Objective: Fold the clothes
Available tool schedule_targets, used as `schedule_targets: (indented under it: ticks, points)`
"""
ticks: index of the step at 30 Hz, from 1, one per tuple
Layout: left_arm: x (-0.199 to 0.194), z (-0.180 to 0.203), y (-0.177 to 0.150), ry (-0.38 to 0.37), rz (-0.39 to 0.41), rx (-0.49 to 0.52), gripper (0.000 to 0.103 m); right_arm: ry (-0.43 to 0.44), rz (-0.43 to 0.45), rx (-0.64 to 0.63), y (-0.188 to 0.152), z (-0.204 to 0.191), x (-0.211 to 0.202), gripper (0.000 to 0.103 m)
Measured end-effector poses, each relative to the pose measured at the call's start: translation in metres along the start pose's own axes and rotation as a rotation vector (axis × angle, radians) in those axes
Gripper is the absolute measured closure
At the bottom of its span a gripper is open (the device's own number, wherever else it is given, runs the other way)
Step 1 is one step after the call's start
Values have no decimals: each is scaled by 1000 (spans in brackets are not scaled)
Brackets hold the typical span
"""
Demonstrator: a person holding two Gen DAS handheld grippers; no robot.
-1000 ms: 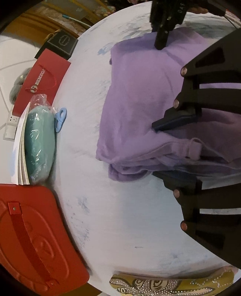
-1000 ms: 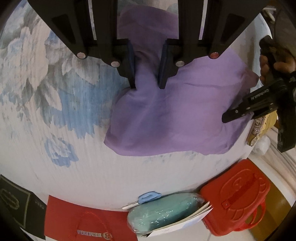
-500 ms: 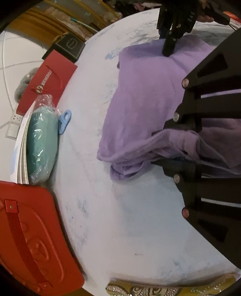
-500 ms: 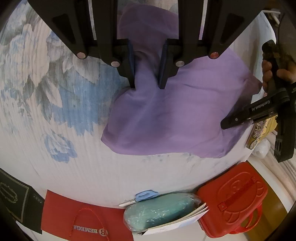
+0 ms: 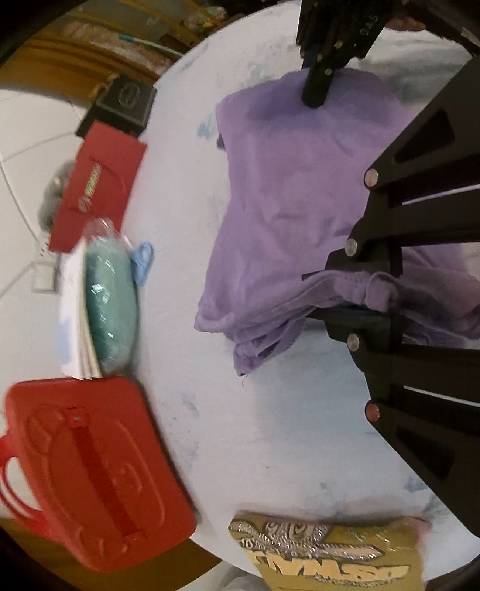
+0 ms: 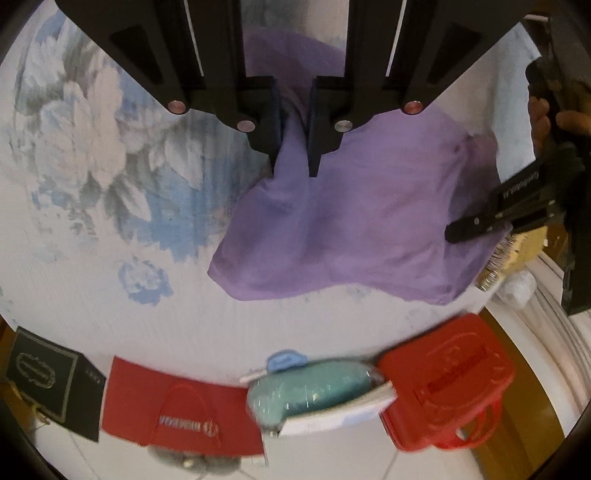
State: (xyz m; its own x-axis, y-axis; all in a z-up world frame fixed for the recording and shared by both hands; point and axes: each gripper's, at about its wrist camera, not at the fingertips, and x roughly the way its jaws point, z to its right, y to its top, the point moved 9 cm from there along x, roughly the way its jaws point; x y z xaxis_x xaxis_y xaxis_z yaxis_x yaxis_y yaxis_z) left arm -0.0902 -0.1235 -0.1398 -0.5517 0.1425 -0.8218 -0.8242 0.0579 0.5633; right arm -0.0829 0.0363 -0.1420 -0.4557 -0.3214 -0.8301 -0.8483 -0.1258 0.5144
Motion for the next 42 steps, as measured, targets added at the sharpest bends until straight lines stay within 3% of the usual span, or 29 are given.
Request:
schedule_targets:
  ticks: [8,17,21,29,34,42]
  points:
    - [-52,8,-6,2,51,-73,95,65,54,-55,1,-5,-50,93]
    - [-105,-30,-37,121,73,-215,95,189,16,-217,-1,-61,-62,93]
    - [-133,-72,-59,173,81,-269,95,256,-18,-289,-10,-108,-57,93]
    - [-179,-182,-84,258,89,-283,95,344,-31,-338,-7,-224,-30,93]
    - [-185,-246,-69,280,91,-258,94,366,-15,-336,8,-297,-12,93]
    - [-188,-343,-40,310,92,-216,94,363,-6,-332,54,-367,24,93]
